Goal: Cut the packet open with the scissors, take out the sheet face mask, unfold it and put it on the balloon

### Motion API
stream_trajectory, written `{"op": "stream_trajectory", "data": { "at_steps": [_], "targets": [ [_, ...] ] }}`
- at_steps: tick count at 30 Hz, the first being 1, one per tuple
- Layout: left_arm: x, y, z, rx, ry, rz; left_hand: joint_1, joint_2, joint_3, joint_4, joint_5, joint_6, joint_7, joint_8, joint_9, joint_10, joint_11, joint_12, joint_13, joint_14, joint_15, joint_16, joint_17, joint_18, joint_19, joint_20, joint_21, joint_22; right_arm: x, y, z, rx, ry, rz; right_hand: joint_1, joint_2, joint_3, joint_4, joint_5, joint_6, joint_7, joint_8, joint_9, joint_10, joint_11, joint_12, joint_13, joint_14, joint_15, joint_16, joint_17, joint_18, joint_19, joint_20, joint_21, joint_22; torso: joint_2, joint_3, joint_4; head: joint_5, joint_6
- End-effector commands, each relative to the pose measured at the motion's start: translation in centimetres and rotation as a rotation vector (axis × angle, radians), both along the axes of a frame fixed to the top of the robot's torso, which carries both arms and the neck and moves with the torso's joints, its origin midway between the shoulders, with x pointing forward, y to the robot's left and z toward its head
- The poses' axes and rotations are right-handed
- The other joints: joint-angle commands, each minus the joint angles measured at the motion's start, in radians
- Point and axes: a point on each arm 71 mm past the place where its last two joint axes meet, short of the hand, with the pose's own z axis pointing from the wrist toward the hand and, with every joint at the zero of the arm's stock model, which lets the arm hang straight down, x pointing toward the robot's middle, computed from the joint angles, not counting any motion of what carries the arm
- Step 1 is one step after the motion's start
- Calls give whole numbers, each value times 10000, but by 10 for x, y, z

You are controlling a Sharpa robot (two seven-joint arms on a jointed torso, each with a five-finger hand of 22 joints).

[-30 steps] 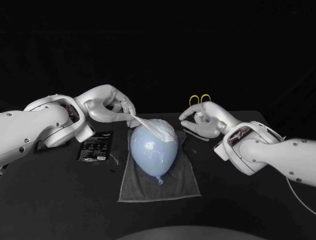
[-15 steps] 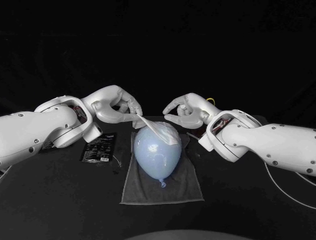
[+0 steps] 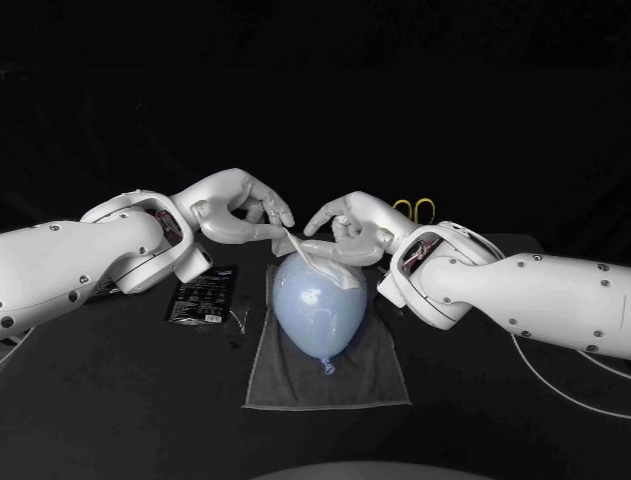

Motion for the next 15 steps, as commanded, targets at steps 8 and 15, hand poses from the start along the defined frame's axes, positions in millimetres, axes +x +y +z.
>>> {"op": "stream_trajectory", "data": {
  "at_steps": [8,15],
  "targets": [
    [0,-2,1,-103,10,108,25,-30,-40,-29,17,-79,5,-60,-18,-61,3,-40,3,-31,-11,-56,28,125,-65,23,-8,1,4,13,0,-969,-850,-631,-439,-230,-1113,689,51,-256,1,63,51,-479,17,-283,-379,768,64,-101,1694,153,-179,14,-561,989,-2,1,-7,49,-5],
    [-1,-3,1,-96,30,88,61,42,-29,-67,17,-13,-3,-39,-21,5,-8,-30,7,19,-12,-50,111,140,-67,47,16,12,4,23,-3,-1196,-923,-539,-90,-106,-2007,1102,-131,-541,77,233,127,-921,96,-458,-753,697,140,-164,1536,205,-308,84,-976,907,-2,-1,-6,58,9]
  ]
}}
